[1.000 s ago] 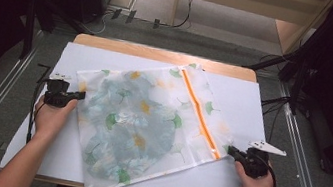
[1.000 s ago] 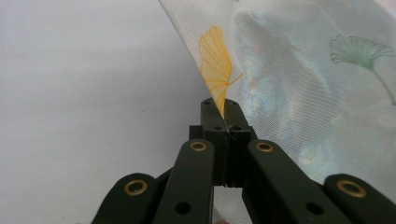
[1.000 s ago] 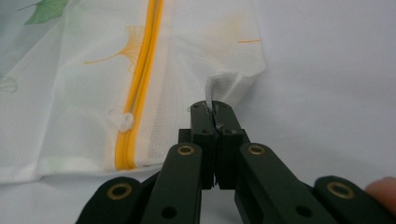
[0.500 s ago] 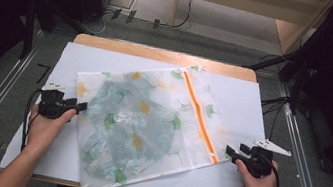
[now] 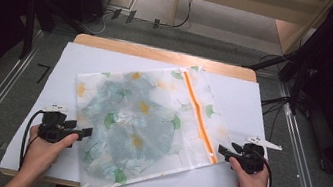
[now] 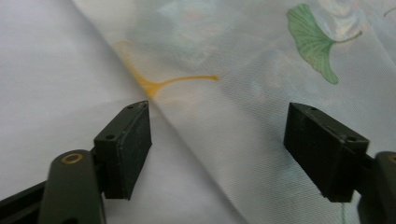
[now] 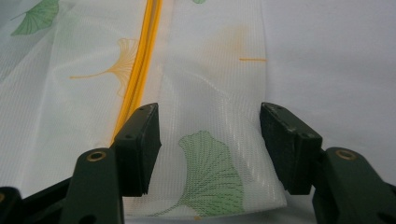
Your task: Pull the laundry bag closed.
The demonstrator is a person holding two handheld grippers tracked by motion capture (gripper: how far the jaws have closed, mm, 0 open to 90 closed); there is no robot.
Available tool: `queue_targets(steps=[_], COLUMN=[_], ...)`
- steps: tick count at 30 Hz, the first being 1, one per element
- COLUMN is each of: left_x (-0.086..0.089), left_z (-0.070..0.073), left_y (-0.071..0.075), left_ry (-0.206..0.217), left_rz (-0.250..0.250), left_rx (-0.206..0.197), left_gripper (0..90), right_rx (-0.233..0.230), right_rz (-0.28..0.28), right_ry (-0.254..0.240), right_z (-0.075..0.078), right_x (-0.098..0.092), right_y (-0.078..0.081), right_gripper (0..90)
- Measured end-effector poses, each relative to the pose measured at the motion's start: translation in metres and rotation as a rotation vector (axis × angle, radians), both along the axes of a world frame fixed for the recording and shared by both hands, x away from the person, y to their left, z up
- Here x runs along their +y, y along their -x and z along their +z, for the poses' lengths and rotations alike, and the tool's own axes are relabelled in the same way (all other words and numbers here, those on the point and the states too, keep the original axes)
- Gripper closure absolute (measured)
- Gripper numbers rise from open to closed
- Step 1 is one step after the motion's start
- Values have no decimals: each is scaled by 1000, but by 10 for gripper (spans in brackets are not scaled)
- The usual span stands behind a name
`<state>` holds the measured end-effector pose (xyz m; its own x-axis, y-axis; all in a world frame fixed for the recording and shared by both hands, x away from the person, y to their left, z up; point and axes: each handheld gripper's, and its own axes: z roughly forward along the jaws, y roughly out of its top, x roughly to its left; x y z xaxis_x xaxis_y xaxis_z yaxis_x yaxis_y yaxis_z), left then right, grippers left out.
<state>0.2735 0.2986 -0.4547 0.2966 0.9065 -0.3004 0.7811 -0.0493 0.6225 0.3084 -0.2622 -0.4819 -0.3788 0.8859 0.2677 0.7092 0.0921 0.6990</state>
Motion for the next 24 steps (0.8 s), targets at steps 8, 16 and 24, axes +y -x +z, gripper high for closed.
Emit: queue_targets(steps=[8,16,24], left_x=[-30,-26,-24], left_z=[0,-4,-4], left_y=[5,-5,-12], left_ry=[-60,-84,-97], left_rz=[-34,-65,-89], left_rx=[-1,-19,-38], left_gripper=[405,900,900], right_rx=[-10,1,-5], right_rz=[45,55,78], right_ry=[20,48,66], right_z=[-1,0,2], right_x=[9,14,16], right_y=[4,7,16], right_gripper=[680,900,900])
